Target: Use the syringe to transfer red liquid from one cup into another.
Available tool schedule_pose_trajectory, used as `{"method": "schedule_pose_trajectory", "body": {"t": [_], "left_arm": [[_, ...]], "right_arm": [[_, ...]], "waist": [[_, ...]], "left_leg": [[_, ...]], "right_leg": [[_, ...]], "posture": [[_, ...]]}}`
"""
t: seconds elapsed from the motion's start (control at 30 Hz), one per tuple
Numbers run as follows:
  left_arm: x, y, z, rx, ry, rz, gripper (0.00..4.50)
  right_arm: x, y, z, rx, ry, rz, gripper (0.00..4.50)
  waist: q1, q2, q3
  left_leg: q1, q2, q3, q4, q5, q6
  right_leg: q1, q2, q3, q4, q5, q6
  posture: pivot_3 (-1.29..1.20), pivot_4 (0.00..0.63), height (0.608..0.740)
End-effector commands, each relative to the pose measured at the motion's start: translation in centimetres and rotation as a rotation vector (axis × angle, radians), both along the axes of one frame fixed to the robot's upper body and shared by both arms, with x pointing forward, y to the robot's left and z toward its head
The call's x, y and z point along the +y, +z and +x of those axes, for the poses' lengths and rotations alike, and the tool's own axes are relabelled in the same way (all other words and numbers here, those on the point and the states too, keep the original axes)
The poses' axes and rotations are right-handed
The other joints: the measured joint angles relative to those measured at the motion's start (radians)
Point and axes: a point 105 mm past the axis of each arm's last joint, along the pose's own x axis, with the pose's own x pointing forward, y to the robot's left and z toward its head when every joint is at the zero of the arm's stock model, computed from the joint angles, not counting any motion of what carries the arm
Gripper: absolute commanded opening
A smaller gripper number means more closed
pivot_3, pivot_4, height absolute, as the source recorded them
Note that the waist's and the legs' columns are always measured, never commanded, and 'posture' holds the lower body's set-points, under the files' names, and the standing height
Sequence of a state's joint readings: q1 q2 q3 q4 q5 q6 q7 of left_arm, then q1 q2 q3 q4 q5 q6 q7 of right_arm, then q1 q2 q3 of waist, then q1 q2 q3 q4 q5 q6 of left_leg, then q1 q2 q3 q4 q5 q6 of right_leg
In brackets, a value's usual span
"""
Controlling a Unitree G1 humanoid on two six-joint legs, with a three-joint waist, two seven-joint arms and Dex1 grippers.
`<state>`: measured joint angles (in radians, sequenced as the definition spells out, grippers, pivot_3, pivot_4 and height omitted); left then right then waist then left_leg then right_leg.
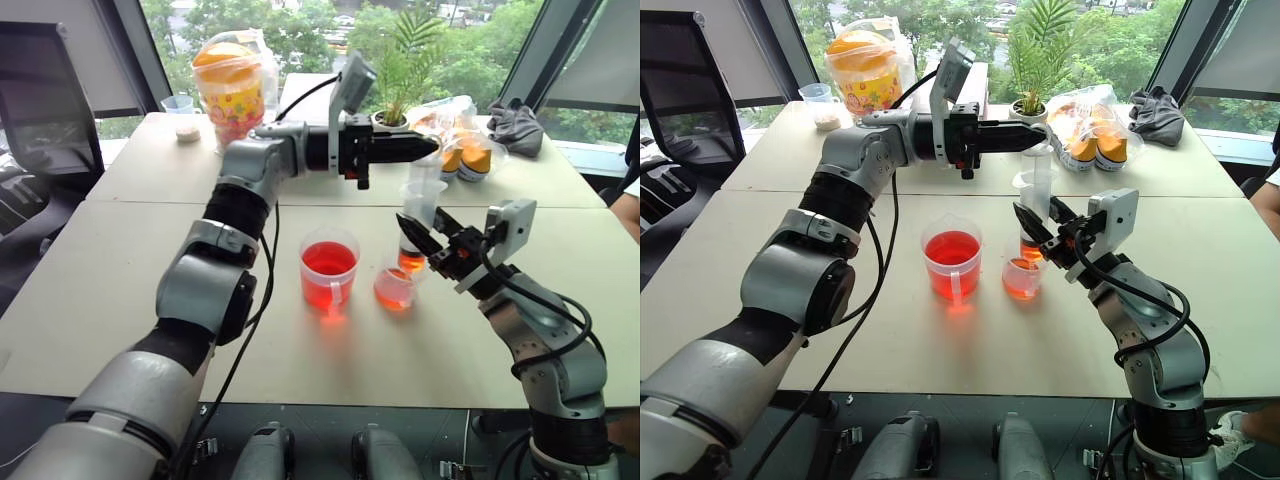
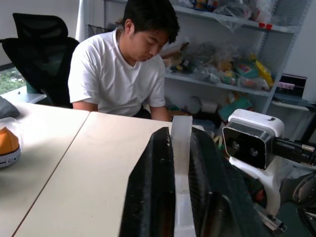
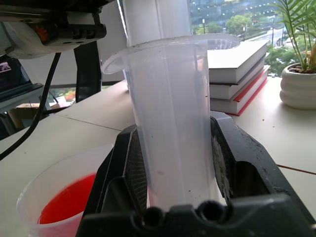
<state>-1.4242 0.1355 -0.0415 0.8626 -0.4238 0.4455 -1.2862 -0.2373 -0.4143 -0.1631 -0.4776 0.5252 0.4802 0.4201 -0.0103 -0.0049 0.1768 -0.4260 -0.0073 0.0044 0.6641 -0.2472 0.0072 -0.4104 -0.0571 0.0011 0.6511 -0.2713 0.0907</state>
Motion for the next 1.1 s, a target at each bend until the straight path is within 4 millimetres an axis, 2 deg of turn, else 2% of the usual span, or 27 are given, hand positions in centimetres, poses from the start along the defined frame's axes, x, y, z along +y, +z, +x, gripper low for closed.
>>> {"method": "schedule_pose_trajectory", "body": {"t": [0.03,0.4,0.87,1.1], "left_arm": [[-0.3,1.3,-1.2,-0.064,-0.054,-0.003,0.07],[-1.0,-1.8,-3.0,-0.069,-0.126,0.062,0.07],[-1.5,-4.9,-3.0,-0.019,-0.110,0.115,0.07],[-1.9,-5.4,-3.0,-0.003,-0.105,0.112,0.07]], "right_arm": [[0.5,2.1,-0.8,-0.081,0.025,-0.010,1.42],[0.1,4.7,-0.8,-0.147,0.010,-0.025,1.42],[-0.1,6.9,-1.9,-0.176,0.023,-0.025,1.42],[-0.7,7.2,-2.1,-0.175,0.008,-0.026,1.42]], "waist": [[0.000,0.000,0.000],[0.000,0.000,0.000],[0.001,0.000,0.000],[0.001,0.000,0.000]], "left_leg": [[0.000,0.000,0.000,0.000,0.000,0.000],[0.000,0.000,0.000,0.000,0.000,0.000],[0.000,0.000,0.000,0.000,0.000,0.000],[0.000,0.000,0.000,0.000,0.000,0.000]], "right_leg": [[0.000,0.000,0.000,0.000,0.000,0.000],[0.000,0.000,0.000,0.001,0.000,0.000],[0.000,0.000,0.000,0.000,0.000,0.000],[0.000,0.000,0.000,0.000,0.000,0.000]], "posture": [[0.00,0.150,0.740],[0.00,0.150,0.740],[0.00,0.150,0.740],[0.00,0.150,0.740]]}}
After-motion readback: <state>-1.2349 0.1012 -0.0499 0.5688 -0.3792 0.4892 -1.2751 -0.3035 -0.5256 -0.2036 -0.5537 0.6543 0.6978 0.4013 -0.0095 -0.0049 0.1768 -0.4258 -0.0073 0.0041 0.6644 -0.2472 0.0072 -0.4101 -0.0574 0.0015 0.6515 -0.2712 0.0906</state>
